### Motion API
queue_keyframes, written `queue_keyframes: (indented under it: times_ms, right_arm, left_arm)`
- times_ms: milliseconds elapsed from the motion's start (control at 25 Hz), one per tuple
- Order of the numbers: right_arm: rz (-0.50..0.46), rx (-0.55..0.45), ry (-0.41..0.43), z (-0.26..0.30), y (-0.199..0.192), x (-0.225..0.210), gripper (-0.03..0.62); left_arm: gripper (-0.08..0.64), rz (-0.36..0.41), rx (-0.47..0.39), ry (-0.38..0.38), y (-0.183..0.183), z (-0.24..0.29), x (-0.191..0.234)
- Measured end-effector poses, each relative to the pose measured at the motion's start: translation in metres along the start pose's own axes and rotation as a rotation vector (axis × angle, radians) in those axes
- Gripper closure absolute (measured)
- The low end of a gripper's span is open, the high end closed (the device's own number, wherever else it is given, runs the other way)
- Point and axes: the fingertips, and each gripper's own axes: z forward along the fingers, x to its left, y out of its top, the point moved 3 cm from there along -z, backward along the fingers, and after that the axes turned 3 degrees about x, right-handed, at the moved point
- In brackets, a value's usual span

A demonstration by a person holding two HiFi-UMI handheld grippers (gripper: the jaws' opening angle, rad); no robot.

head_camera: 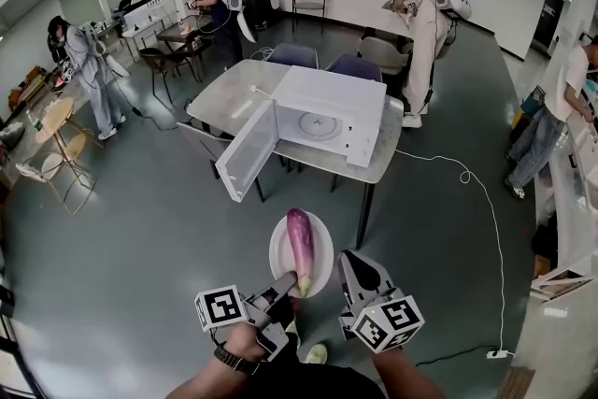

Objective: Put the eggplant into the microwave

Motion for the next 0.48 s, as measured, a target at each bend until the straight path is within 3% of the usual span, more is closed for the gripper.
queue_keyframes:
  times_ms: [280, 480]
  right_arm:
    - [-0.014, 0.004, -0.033, 0.046, 0.008, -0.02, 0.591]
    - [-0.017, 0.006, -0.061, 0.097, 0.017, -0.037, 0.591]
  left_arm:
    - [0.518, 0.051, 0.037, 0.015, 0.049, 0.029, 0.018]
    - [0.518, 0.033, 0.062, -0.007, 0.098, 0.06, 0.026]
